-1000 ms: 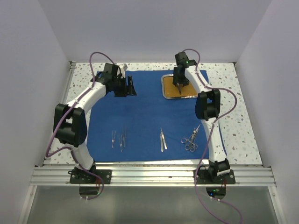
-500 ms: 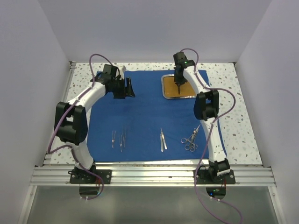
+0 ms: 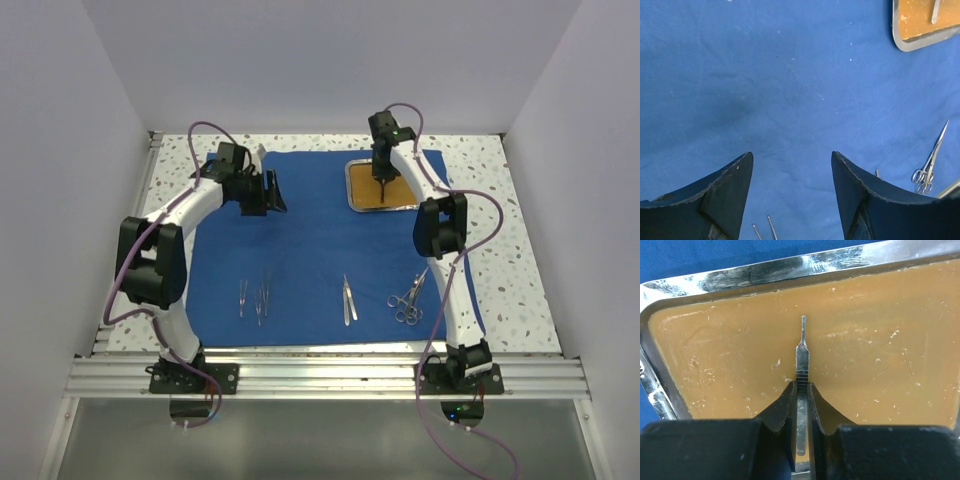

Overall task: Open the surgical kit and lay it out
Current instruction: Pick up the medical item from the container, then place the medical item in the surgical kit.

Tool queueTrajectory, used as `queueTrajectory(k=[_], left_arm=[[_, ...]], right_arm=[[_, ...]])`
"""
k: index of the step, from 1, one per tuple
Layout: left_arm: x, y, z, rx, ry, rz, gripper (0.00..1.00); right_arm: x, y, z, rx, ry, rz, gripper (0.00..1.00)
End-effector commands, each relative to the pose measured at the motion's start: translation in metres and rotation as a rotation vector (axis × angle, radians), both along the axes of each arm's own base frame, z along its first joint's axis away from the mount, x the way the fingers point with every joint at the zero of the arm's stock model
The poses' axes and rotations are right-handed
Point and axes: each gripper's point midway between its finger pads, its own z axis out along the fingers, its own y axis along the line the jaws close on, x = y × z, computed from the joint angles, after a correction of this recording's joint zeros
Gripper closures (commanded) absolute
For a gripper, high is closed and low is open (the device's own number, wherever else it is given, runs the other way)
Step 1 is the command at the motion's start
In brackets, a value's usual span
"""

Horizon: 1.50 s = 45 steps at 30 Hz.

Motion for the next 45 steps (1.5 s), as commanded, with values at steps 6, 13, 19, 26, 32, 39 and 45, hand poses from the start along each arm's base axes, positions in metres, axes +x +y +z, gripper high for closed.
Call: queueTrajectory(k=[6,13,19,26,32,39,45], left_arm=[[0.015,-0.007,0.016,-0.060,-0.053,-0.003,0.33],[0.016,-0.008,0.020,-0.066,-0.063,-0.003,0.33],[0.019,-0.008,0.017,-0.066,-0.059,0.006,0.34],[0.030,-0.005,0.037,-0.043,-0.102,0.020,0.35],[0.022,0.002,0.057,-0.020,-0.143,0.040,0.35],[-0.003,0.011,0.094,-0.030,-0.214,0.093,0.35],[-0.022,0.014,0.141,-0.008,-0.270,0.097,0.35]], right_arm=[[-0.006,0.000,0.111,0.045,-0.161,-0.003,1.00],[-0.052,0.020,0.152,0.151,-0.133,0.000,1.00],[-0.166,0.096,0.129,0.224,-0.001,0.132,1.00],[-0.276,0.136,0.077,0.312,0.114,0.177,1.00],[-0.315,0.137,0.043,0.323,0.158,0.186,1.00],[-0.342,0.149,0.019,0.336,0.164,0.214,0.82],[-0.340,0.129,0.076,0.324,-0.003,0.182,0.13]])
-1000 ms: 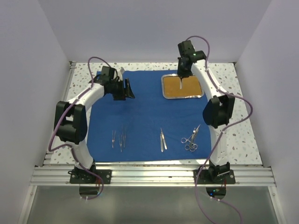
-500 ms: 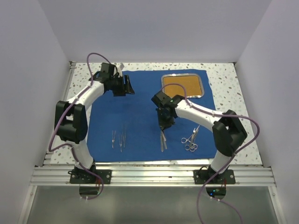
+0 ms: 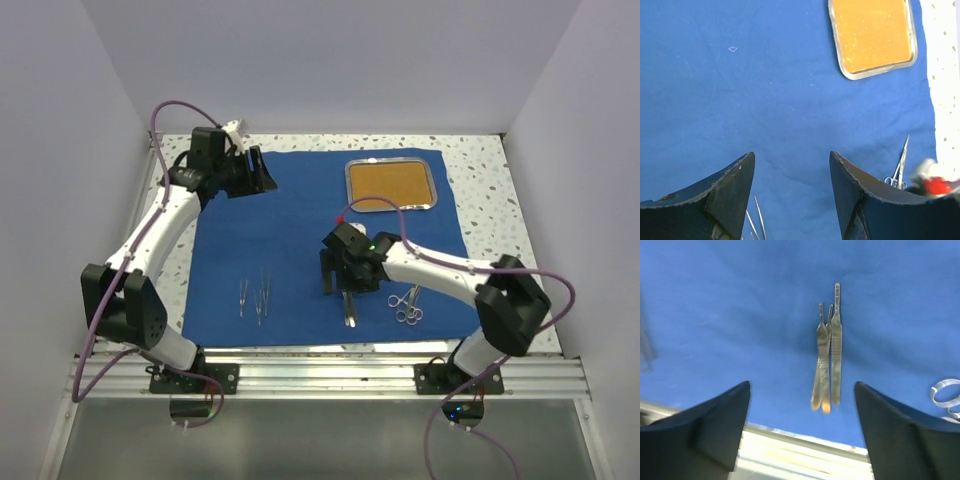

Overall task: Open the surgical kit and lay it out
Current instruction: Place the medical item in the surgical kit, then reset both arms

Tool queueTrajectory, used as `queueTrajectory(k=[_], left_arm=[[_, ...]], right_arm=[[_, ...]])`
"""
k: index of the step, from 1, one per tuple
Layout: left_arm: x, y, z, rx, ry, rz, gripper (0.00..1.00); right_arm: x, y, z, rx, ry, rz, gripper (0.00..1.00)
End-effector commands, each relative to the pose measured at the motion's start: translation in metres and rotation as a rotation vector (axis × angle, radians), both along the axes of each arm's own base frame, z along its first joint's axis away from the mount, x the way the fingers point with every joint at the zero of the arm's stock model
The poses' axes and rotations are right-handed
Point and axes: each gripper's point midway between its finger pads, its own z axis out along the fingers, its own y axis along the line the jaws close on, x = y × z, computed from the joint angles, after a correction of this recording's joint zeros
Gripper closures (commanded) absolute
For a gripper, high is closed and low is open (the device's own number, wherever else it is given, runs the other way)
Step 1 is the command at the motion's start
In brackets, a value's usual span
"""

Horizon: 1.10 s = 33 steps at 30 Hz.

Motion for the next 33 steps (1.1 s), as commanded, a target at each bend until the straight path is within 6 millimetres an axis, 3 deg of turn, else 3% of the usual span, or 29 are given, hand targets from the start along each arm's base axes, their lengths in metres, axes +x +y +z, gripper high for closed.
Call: queueTrajectory(k=[1,7,8,9,10,11,12,14,15,19,21,28,33], left_arm=[[-0.011,0.001,0.050,0.017,-0.072,0.013,0.35],[-0.054,0.003,0.132,0.014,-0.251,0.003,0.34],[-0.074,0.005,0.160,-0.013,-0.341,0.003,0.25],[-0.084,0.007,0.172,-0.021,-0.404,0.004,0.10],[-0.089,0.002,0.168,-0.051,-0.466,0.005,0.01],[-0.121,0.009,0.200,-0.128,-0.589,0.024,0.00],[-0.132,0.010,0.206,-0.178,-0.622,0.036,0.00],[-0.154,0.013,0.204,-0.224,-0.643,0.025,0.00],[-0.163,0.011,0.190,-0.213,-0.588,-0.003,0.00],[-0.181,0.030,0.165,-0.108,-0.534,0.022,0.00],[-0.189,0.042,0.166,-0.072,-0.553,0.050,0.00],[-0.192,0.054,0.173,-0.007,-0.551,0.075,0.00],[-0.189,0.062,0.167,0.048,-0.538,0.098,0.00]], right_arm=[[0.018,-0.013,0.068,0.078,-0.199,-0.093,0.09],[-0.006,-0.067,0.181,0.203,-0.409,-0.120,0.01],[-0.012,-0.078,0.195,0.210,-0.437,-0.119,0.01],[-0.018,-0.087,0.209,0.240,-0.475,-0.112,0.01],[-0.027,-0.103,0.229,0.285,-0.539,-0.107,0.01],[-0.030,-0.116,0.242,0.305,-0.589,-0.131,0.01],[-0.034,-0.128,0.250,0.319,-0.627,-0.151,0.01],[-0.052,-0.158,0.267,0.382,-0.686,-0.203,0.01],[-0.055,-0.167,0.272,0.394,-0.713,-0.218,0.01],[-0.080,-0.199,0.287,0.470,-0.771,-0.237,0.01],[-0.091,-0.216,0.291,0.495,-0.789,-0.259,0.01],[-0.105,-0.254,0.288,0.450,-0.813,-0.332,0.01],[-0.106,-0.266,0.290,0.437,-0.844,-0.360,0.01]])
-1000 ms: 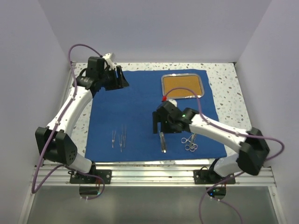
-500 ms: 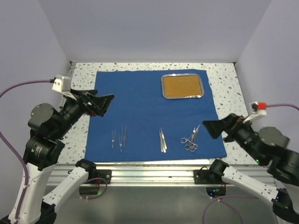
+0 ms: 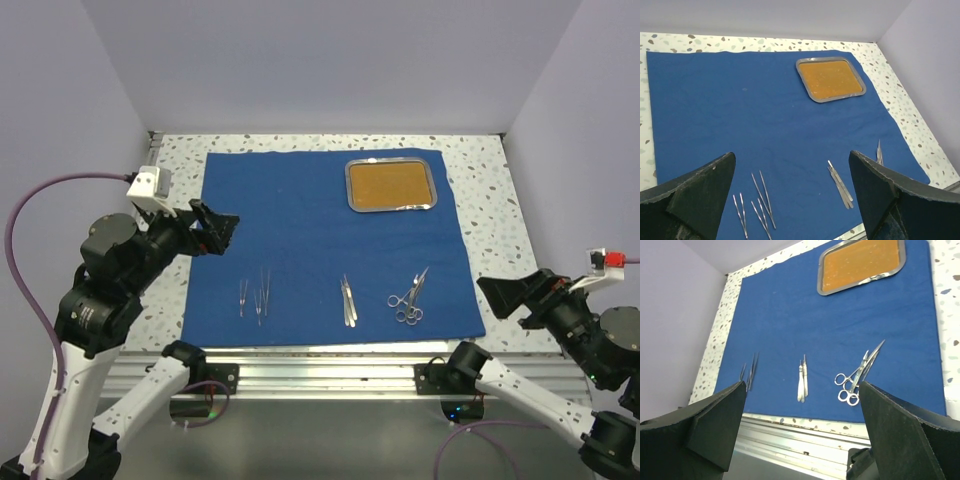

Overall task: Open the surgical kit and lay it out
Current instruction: Reset both arms

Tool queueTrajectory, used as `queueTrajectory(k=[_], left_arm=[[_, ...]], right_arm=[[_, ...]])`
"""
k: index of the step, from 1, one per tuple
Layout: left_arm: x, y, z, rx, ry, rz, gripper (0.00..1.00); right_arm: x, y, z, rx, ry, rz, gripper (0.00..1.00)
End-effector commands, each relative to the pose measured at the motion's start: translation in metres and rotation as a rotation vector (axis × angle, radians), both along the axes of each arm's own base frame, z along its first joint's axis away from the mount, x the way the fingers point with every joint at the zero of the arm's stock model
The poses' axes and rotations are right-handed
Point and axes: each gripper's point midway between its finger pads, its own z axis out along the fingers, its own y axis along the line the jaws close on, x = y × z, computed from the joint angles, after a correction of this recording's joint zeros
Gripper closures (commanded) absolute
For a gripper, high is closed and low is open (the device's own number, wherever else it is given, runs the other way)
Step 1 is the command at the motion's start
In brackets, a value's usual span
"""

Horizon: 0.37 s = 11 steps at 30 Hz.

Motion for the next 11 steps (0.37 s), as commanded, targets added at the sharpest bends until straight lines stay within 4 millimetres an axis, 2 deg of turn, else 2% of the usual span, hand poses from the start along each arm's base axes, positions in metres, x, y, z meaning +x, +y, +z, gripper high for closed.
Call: queueTrajectory(k=[1,5,8,11], left_arm=[[-0.001,0.011,0.005,0.059,-0.021,0.034,0.00],[0.004,0.010,0.001,0.085,-0.012,0.028,0.00],[0.010,0.008,-0.004,0.094,-0.006,0.027,0.00],[0.024,0.017,-0.010,0.104,0.006,0.102,0.00]], right_arm=[[-0.001,-0.019,0.002,-0.007,-0.015,-0.067,0.01],[-0.001,-0.026,0.004,-0.005,-0.024,-0.095,0.01],[0.003,-0.021,0.003,-0.044,-0.009,-0.088,0.01],[0.005,-0.025,0.005,-0.083,0.011,-0.114,0.01]])
